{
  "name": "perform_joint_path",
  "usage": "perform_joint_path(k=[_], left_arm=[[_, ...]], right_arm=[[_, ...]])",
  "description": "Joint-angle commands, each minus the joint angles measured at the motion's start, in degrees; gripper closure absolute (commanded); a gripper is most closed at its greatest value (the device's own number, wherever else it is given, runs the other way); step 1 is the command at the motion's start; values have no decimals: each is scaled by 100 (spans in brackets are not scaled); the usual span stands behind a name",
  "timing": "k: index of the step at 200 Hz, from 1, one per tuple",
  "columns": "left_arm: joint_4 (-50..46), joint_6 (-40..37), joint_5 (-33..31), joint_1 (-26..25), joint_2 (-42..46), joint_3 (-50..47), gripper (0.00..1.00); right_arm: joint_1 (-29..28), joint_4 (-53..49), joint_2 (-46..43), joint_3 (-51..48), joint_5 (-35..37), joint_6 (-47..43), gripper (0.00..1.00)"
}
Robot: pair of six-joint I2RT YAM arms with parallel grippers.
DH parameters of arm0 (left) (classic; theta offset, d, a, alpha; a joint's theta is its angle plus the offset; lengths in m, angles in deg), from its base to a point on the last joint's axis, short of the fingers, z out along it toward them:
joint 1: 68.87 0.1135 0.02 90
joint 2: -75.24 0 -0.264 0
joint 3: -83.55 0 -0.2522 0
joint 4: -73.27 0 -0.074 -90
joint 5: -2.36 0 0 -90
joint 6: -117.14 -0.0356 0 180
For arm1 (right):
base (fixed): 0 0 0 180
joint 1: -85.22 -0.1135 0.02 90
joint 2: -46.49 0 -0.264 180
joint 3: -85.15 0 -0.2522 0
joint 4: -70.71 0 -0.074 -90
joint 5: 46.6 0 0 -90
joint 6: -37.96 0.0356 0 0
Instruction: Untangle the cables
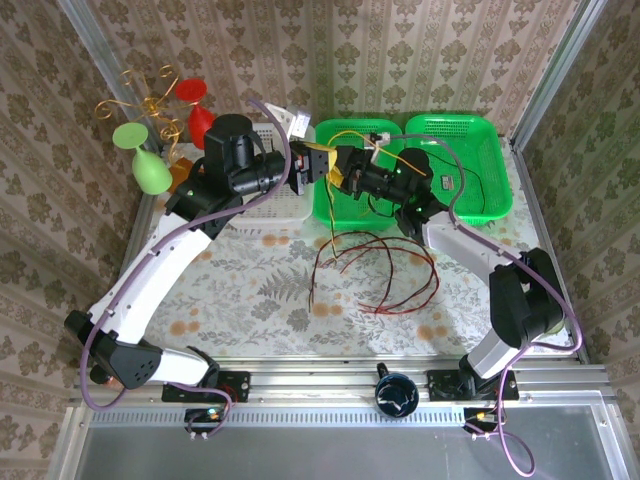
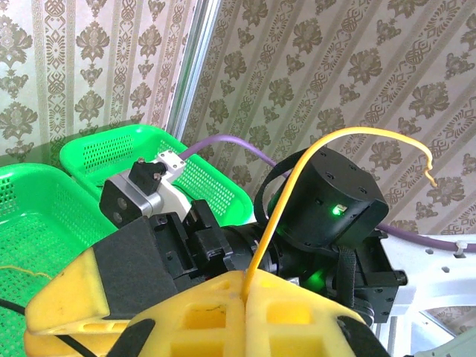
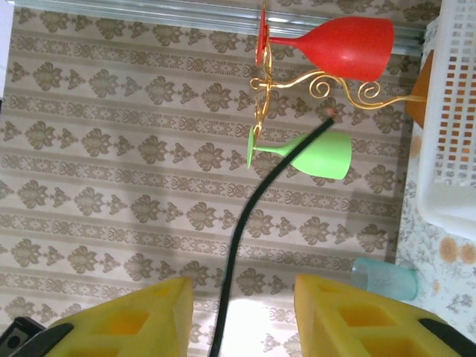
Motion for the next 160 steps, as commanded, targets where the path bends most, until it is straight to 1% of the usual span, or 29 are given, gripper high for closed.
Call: perform_joint_path(k=[1, 15, 25, 35, 46, 53, 55, 81, 110, 126, 144, 160], left_arm=[[-88, 16, 77, 49, 194, -86, 100], [-62, 37, 76, 49, 194, -116, 100], [-46, 48, 85, 42, 202, -133, 100], [-30, 48, 86, 42, 203, -150, 100], [-46, 50, 81, 58, 220, -152, 100], [-46, 46, 64, 62, 229, -157, 100], [-41, 37, 55, 66, 236, -156, 100], [51, -4, -183, 111, 396, -319, 100], [410, -166, -866, 163, 809, -765, 100], [510, -267, -1186, 231, 1026, -977, 100], [626, -315, -1299, 409, 1230, -1268, 100], [649, -206, -1299, 637, 1363, -1533, 100]], right_arm=[[-60, 474, 122, 45, -132, 229, 53], [-99, 630, 195, 50, -129, 355, 55], [-122, 724, 246, 58, -149, 424, 61], [-135, 724, 259, 68, -158, 444, 69], [-140, 654, 248, 59, -137, 419, 83], [-137, 613, 219, 35, -94, 389, 95], [-136, 601, 199, 26, -81, 380, 100], [-105, 233, -107, -125, 211, 8, 100], [117, -853, -777, -436, 744, -739, 100], [319, -1223, -1231, -729, 1160, -1012, 100], [551, -1418, -1856, -1063, 1554, -1256, 100], [755, -1908, -2400, -1214, 1903, -1595, 100]])
